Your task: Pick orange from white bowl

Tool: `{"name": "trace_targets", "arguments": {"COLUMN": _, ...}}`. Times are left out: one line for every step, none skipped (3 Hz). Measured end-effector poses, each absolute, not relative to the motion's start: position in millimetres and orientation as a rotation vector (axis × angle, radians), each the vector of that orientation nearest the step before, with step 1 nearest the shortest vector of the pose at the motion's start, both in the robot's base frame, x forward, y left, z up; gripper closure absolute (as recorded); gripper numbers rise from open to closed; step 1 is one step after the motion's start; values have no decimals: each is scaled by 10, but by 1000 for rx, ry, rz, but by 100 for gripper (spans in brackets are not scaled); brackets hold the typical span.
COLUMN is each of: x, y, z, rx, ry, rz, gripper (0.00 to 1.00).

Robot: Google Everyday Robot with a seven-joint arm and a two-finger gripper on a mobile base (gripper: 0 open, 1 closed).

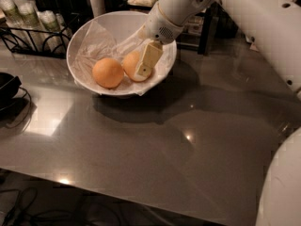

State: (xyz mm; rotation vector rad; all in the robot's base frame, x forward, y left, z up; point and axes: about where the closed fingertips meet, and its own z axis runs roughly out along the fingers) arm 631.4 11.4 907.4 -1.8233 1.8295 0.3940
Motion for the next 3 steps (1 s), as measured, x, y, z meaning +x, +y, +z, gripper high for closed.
{"name": "trace_targets", "arguments": {"x": 6369, "y": 158, "z": 8999, "rx": -1814, "ry": 1838, "rz": 422, "gripper": 0}}
{"name": "trace_targets", "arguments": {"x": 6418, "y": 190, "z": 8913, "rx": -1800, "ry": 1846, "rz": 440, "gripper": 3}}
{"name": "trace_targets", "arguments": {"x": 6459, "y": 225, "z": 8856, "rx": -1793, "ry": 1850, "rz": 439, "gripper": 15}}
